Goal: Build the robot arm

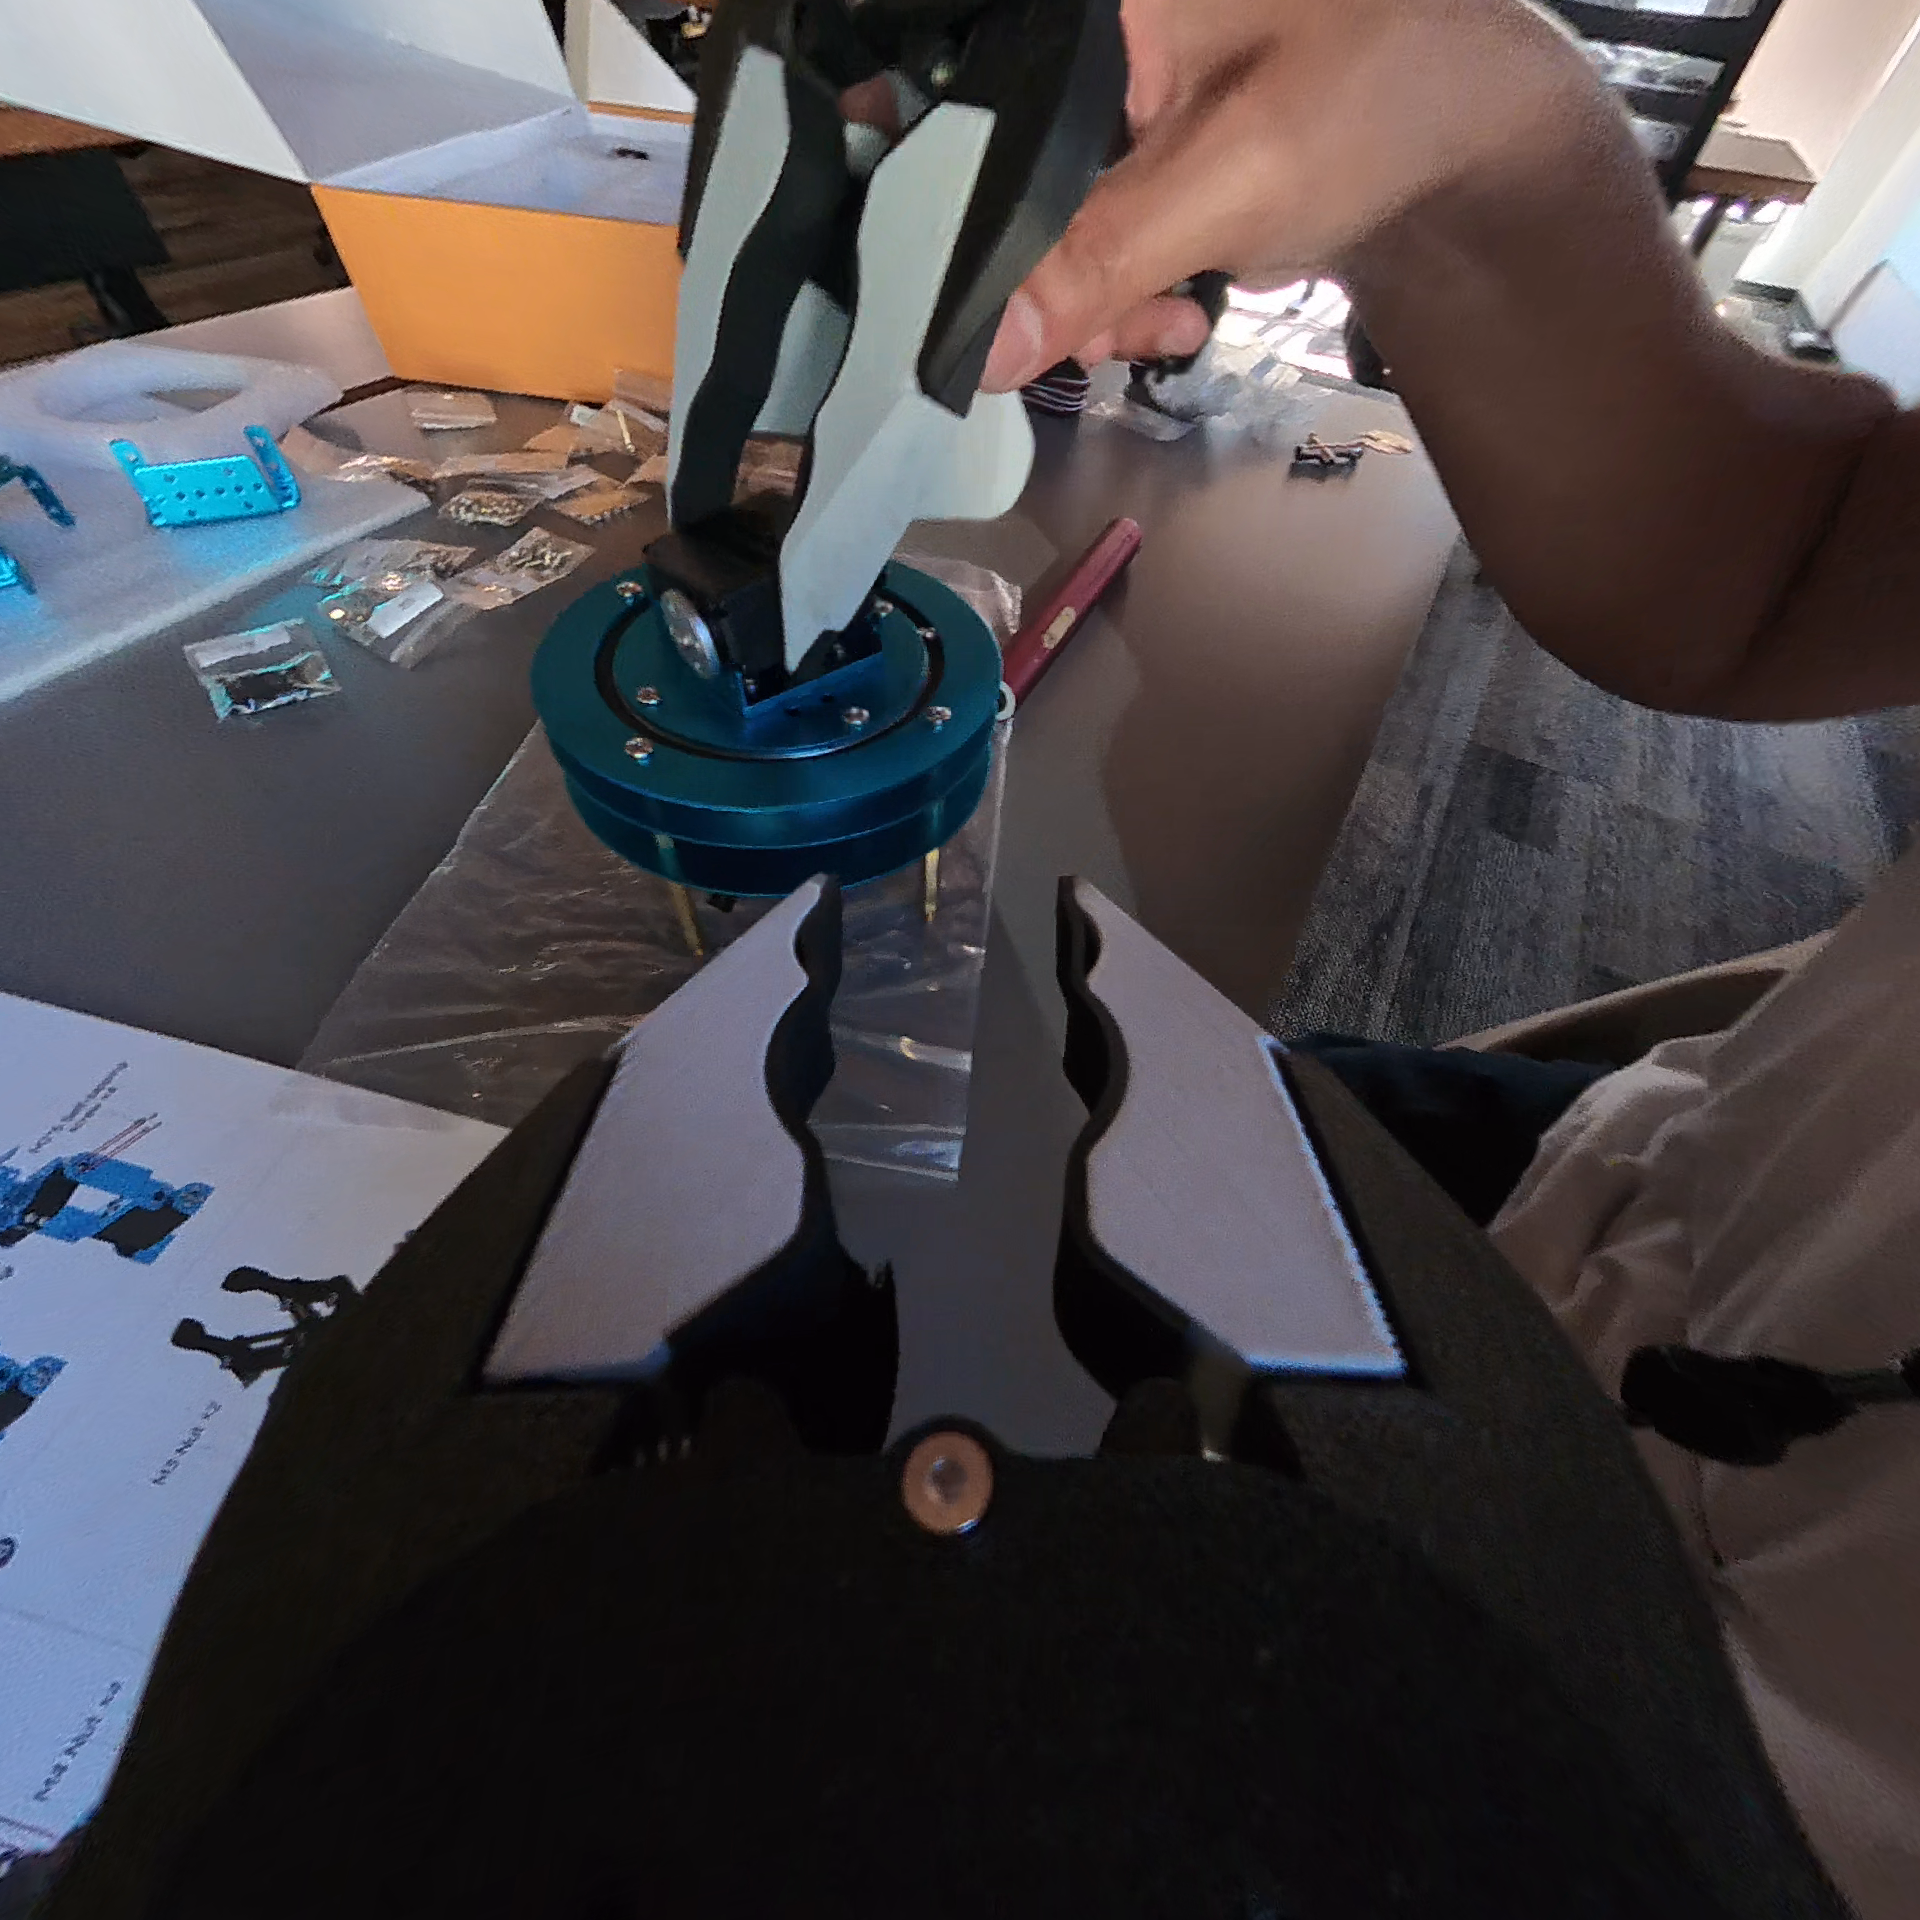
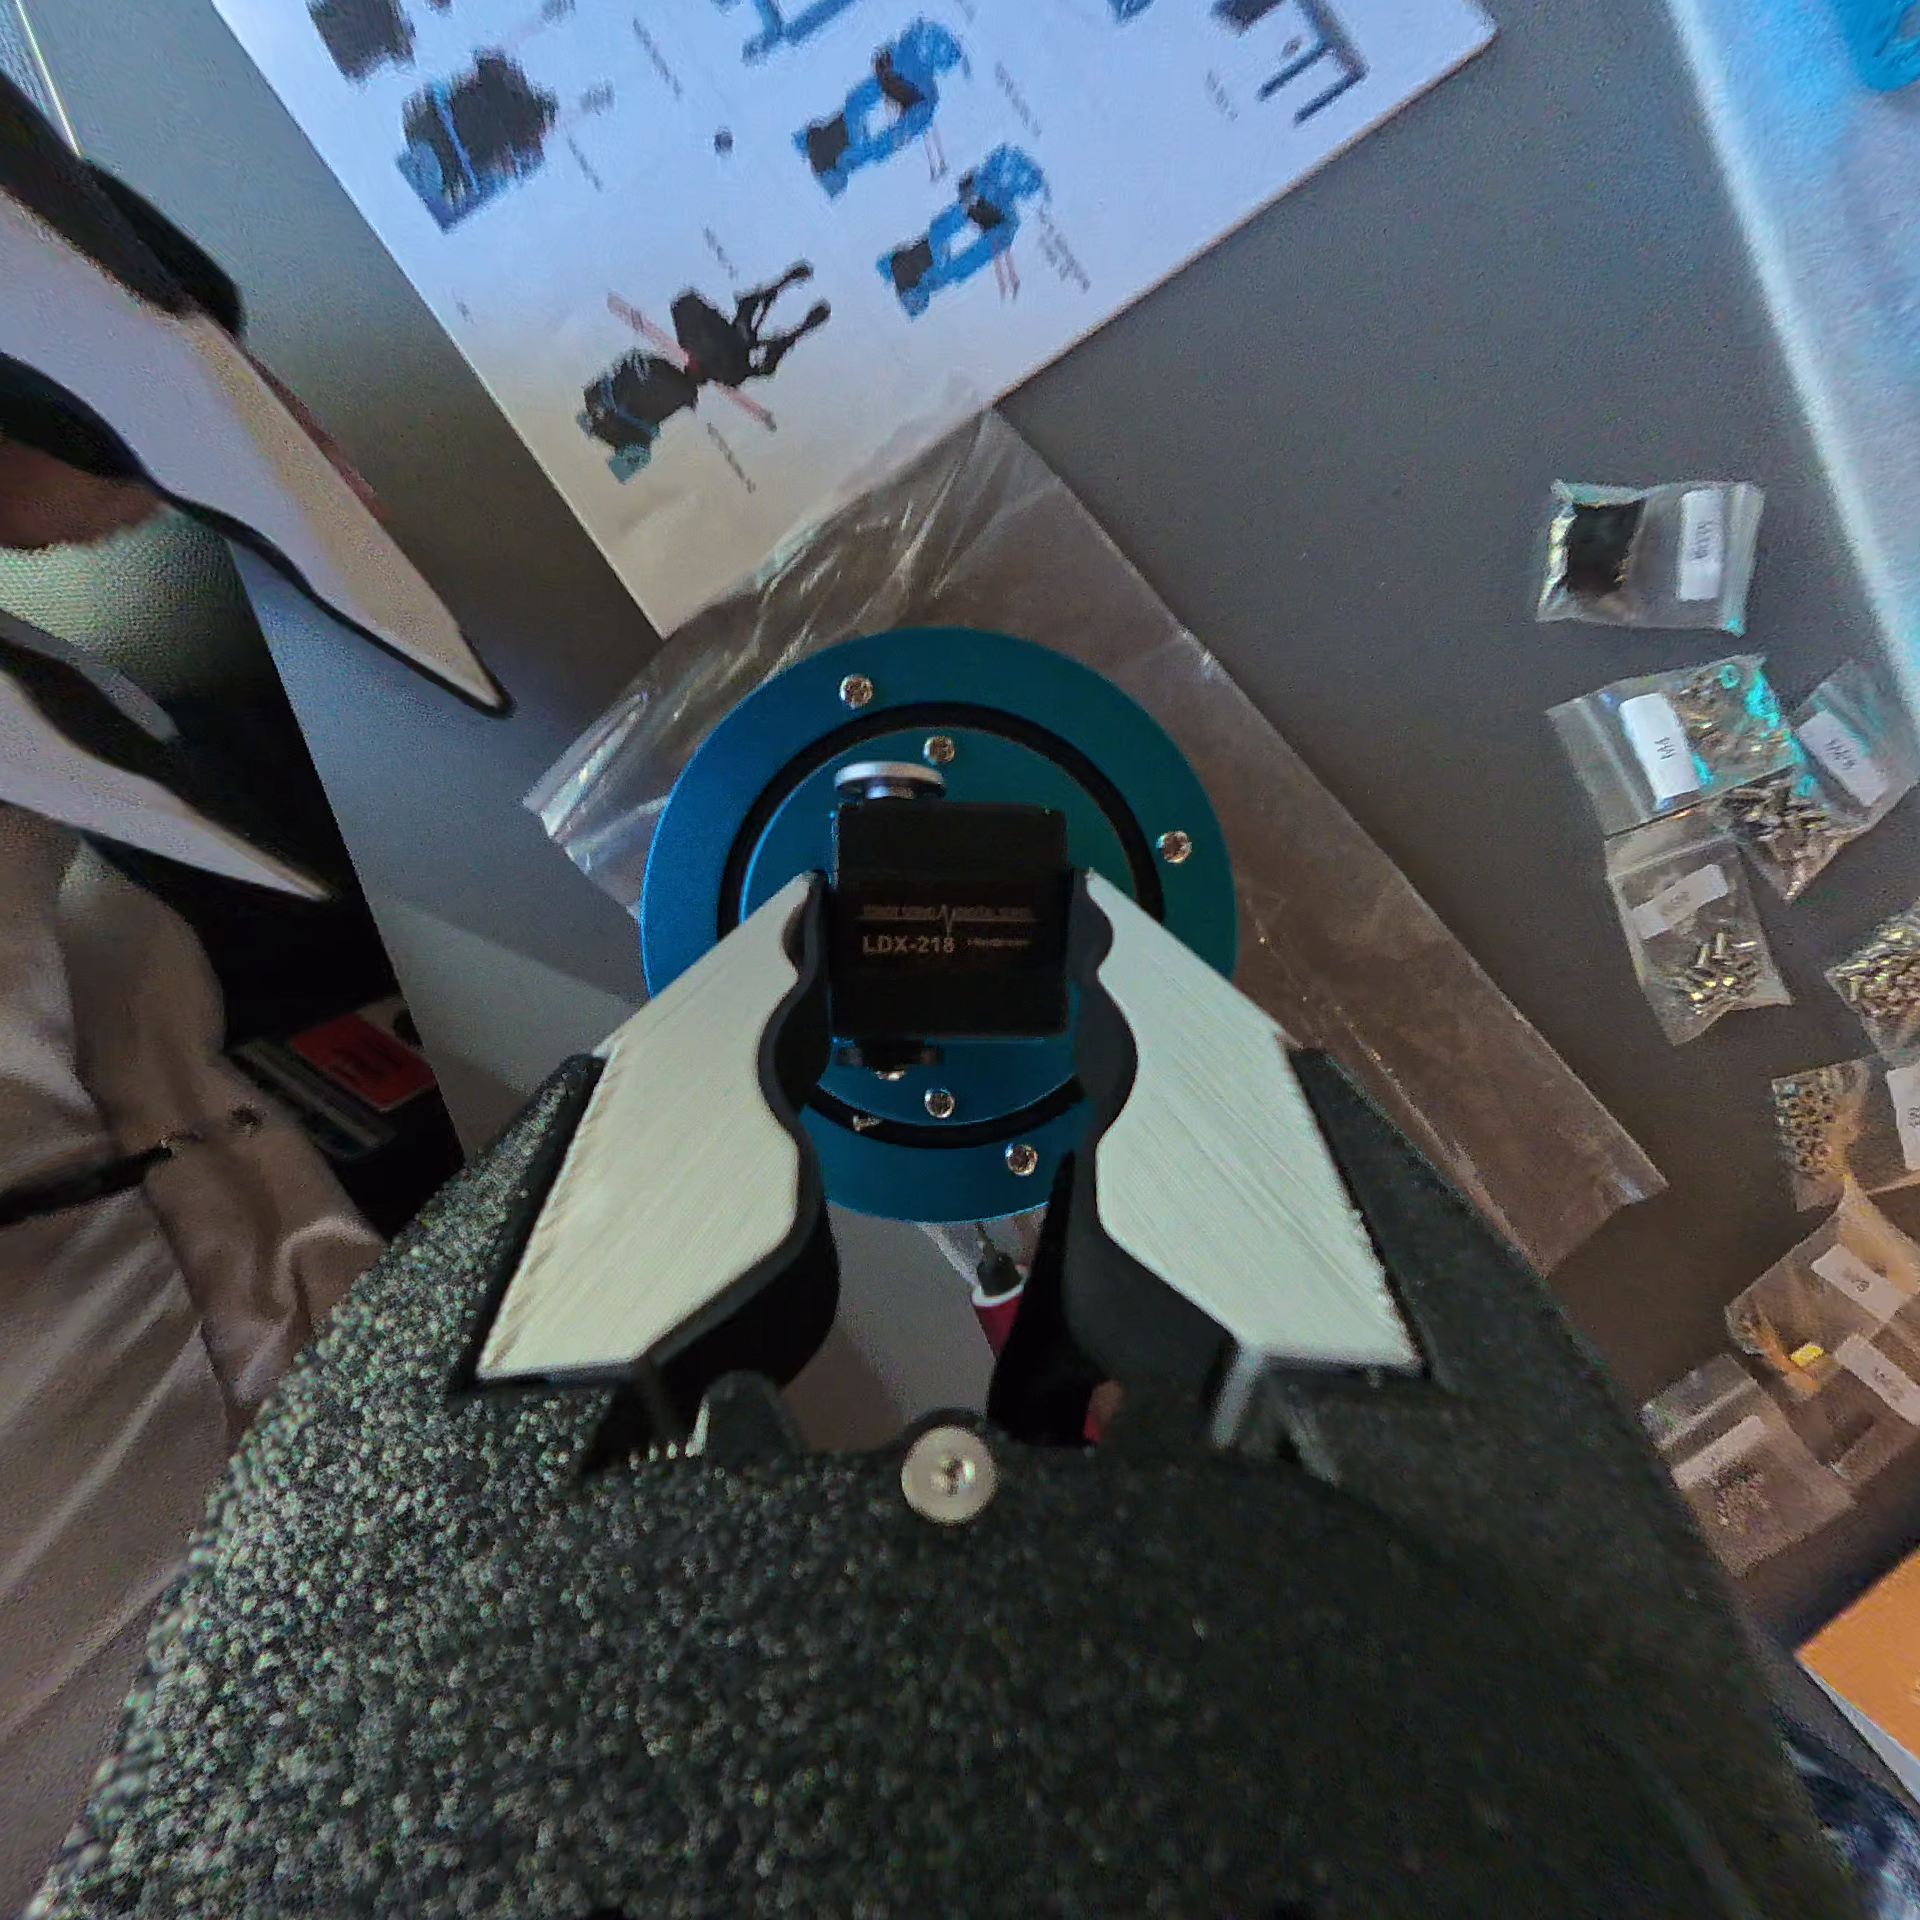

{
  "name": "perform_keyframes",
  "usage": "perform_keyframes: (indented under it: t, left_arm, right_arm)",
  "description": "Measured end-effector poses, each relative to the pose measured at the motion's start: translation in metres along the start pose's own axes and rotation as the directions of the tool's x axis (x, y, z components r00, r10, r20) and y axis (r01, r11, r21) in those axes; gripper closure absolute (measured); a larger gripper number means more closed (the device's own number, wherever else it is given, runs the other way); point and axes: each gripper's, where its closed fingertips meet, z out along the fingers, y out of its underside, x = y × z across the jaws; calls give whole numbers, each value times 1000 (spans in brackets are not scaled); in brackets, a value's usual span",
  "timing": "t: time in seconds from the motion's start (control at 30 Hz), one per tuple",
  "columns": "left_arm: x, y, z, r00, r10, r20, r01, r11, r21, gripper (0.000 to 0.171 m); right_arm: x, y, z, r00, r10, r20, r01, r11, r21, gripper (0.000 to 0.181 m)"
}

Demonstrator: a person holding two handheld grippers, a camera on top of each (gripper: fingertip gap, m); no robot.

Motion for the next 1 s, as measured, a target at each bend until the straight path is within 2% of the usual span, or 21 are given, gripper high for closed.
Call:
perform_keyframes:
  t: [0.13,0.2,0.3,0.37,0.43,0.5,0.63,0.7,0.77,0.9,1.0]
  left_arm:
    - [-14,-10,10,996,-78,40,76,997,30,131]
    - [-18,-24,12,991,-130,13,129,987,99,130]
    - [-19,-53,11,984,-152,-96,171,953,251,124]
    - [-15,-71,9,969,-161,-186,215,920,328,125]
    - [-12,-86,9,945,-179,-272,275,887,372,122]
    - [-13,-96,12,931,-186,-314,308,863,401,114]
    - [-14,-105,15,931,-160,-327,299,848,437,113]
    - [-16,-108,14,935,-155,-318,294,841,455,124]
    - [-15,-108,13,936,-134,-324,279,844,457,128]
    - [-10,-98,16,942,-71,-327,206,893,399,128]
    - [-7,-80,21,947,29,-321,57,965,257,129]
  right_arm:
    - [-1,-18,-20,997,52,52,-62,976,210,138]
    - [-10,-34,-36,987,57,151,-112,915,387,137]
    - [-26,-58,-70,909,41,415,-312,726,613,138]
    - [-32,-68,-89,847,-21,531,-420,587,693,139]
    - [-40,-73,-96,797,-78,598,-487,502,714,139]
    - [-46,-77,-97,762,-113,637,-530,457,715,139]
    - [-53,-80,-89,754,-143,641,-536,430,727,139]
    - [-57,-79,-85,763,-156,627,-516,438,736,139]
    - [-58,-77,-84,770,-171,614,-501,434,749,138]
    - [-63,-68,-75,810,-197,553,-403,498,768,138]
    - [-66,-58,-64,863,-216,456,-259,587,767,138]
